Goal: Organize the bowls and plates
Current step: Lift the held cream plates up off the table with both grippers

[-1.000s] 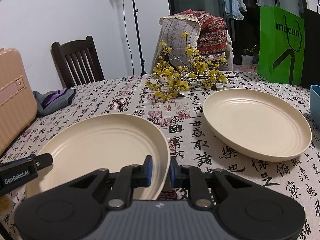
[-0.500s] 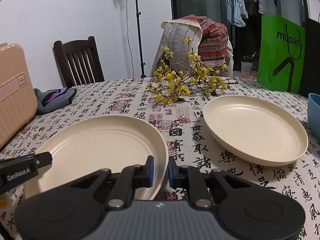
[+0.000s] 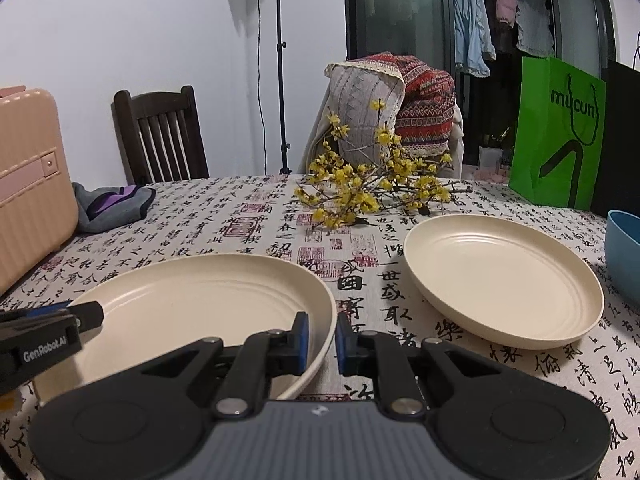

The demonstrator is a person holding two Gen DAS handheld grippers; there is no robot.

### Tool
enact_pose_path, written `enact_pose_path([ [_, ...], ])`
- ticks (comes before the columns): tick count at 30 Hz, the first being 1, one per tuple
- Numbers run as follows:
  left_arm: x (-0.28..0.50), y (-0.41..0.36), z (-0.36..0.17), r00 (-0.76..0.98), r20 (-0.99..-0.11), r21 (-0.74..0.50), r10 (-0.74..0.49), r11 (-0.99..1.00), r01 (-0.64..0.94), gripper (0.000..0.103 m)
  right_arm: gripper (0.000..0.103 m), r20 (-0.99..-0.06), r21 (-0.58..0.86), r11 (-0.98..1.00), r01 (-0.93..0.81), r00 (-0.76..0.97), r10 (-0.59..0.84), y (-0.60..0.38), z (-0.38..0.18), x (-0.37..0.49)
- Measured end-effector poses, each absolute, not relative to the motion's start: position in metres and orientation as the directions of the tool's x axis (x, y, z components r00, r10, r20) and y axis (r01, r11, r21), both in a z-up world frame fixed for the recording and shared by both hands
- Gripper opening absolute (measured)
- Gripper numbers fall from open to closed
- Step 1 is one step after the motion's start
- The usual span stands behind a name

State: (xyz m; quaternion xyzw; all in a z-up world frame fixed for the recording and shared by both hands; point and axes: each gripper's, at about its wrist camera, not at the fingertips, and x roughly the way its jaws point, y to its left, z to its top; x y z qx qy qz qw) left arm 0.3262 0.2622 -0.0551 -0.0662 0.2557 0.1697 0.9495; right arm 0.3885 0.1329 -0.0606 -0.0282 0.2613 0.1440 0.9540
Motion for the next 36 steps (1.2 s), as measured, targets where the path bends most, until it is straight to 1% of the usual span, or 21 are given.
enact_pose_path([
  [13,0.32,0.253,-0.05,0.835,-0.454,0.012,0.311,0.939,-0.344,0.021,0.013,-0.446,0.008,0.958,-0.285,0.857,0.259,0.129,-0.054,0.378],
  [20,0.313,0.248,-0.043,0.857,-0.41,0.03,0.314,0.943,-0.331,0.022,0.013,-0.422,0.023,0.958,-0.285,0.866,0.268,0.124,-0.049,0.373],
  [36,0.301,0.245,-0.031,0.884,-0.354,0.015,0.307,0.946,-0.323,0.022,0.014,-0.377,0.036,0.956,-0.29,0.882,0.282,0.117,-0.037,0.36],
])
